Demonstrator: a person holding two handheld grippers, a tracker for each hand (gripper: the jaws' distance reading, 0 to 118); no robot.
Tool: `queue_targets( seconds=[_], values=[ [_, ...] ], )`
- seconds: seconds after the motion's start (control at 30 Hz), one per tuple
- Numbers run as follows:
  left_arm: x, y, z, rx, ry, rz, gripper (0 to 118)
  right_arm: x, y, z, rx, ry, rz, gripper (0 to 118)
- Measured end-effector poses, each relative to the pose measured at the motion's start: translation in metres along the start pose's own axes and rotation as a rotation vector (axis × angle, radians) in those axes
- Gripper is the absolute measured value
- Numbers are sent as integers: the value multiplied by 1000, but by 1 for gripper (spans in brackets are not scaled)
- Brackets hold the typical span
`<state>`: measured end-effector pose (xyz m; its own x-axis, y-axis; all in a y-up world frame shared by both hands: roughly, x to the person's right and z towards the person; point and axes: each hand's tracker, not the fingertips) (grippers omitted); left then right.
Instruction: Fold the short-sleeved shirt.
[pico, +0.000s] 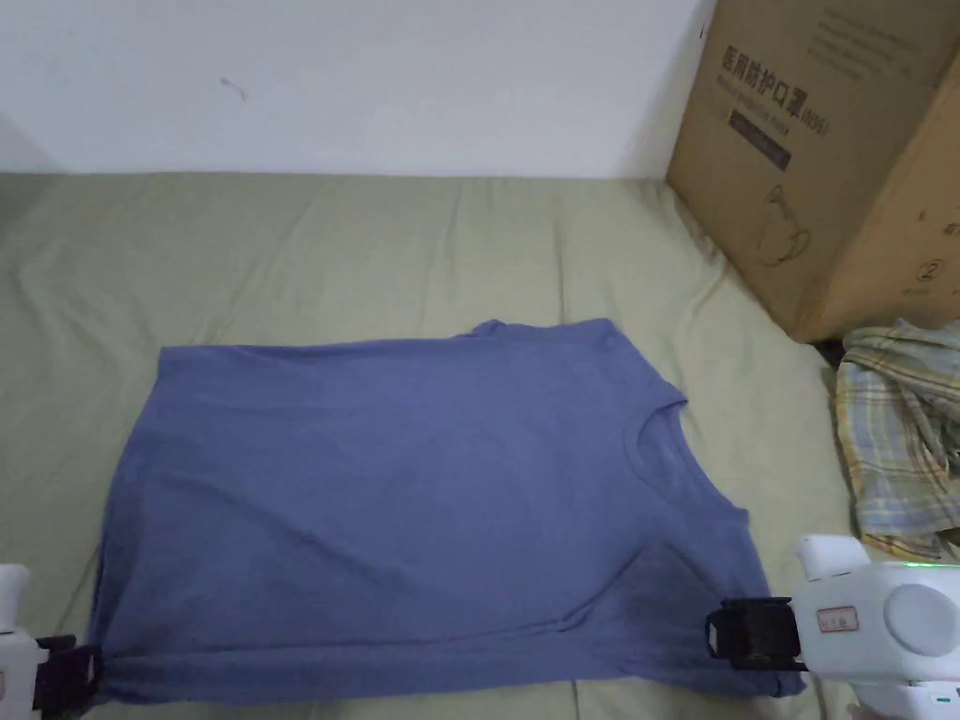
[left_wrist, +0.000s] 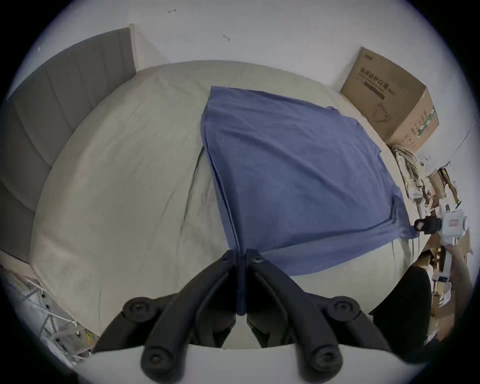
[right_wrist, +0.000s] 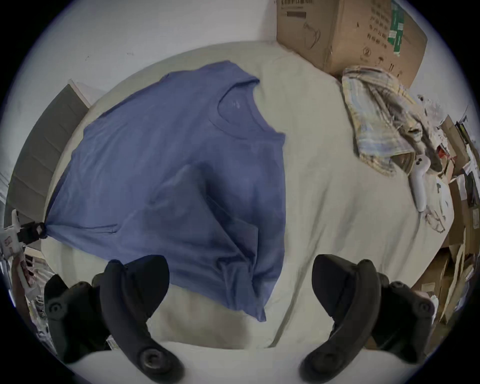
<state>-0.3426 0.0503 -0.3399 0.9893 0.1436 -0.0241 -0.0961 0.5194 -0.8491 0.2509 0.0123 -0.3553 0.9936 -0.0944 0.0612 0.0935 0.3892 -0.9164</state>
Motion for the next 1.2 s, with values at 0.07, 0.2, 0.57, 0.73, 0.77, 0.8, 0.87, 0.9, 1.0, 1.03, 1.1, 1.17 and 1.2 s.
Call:
queue_targets(
  seconds=[0.07, 0.2, 0.57, 0.73, 0.77, 0.8, 0.87, 0.9, 1.0, 1.03, 1.1, 1.17, 1.2],
  values=[
    [-5, 2, -4, 1, -4, 15, 4, 2, 2, -10, -39, -13, 4, 112],
    [-4, -1, -9, -20, 9, 12, 4, 1, 0, -21, -82, -45, 32, 112],
    [-4, -6, -14, -42, 15, 18, 4, 6, -2, -8, -69, 54, 26, 9],
    [-8, -5, -11, -40, 10, 45, 4, 12, 4, 5, -39, 82, -10, 8],
    [-10, -4, -10, -38, 7, 57, 4, 13, 6, 8, -29, 91, -18, 8],
    [-11, -3, -9, -37, -2, 71, 4, 15, 7, 11, -20, 106, -34, 8],
    [-12, 2, -4, -29, -18, 92, 4, 17, 16, 21, -8, 130, -51, 8],
    [-13, 7, -2, -23, -25, 96, 4, 18, 21, 26, 4, 139, -59, 8],
    [-14, 30, 5, 1, -44, 102, 4, 16, 50, 41, 36, 195, -113, 8],
    [-15, 42, 4, 6, -51, 103, 4, 16, 63, 41, 33, 224, -149, 8],
    [-16, 65, -1, 30, -69, 96, 4, 17, 91, 37, 41, 254, -199, 8],
    [-20, 94, -18, 26, -67, 111, 4, 15, 128, 21, 32, 255, -209, 8],
    [-21, 106, -28, 20, -79, 120, 4, 12, 143, 14, 29, 251, -206, 8]
  ],
)
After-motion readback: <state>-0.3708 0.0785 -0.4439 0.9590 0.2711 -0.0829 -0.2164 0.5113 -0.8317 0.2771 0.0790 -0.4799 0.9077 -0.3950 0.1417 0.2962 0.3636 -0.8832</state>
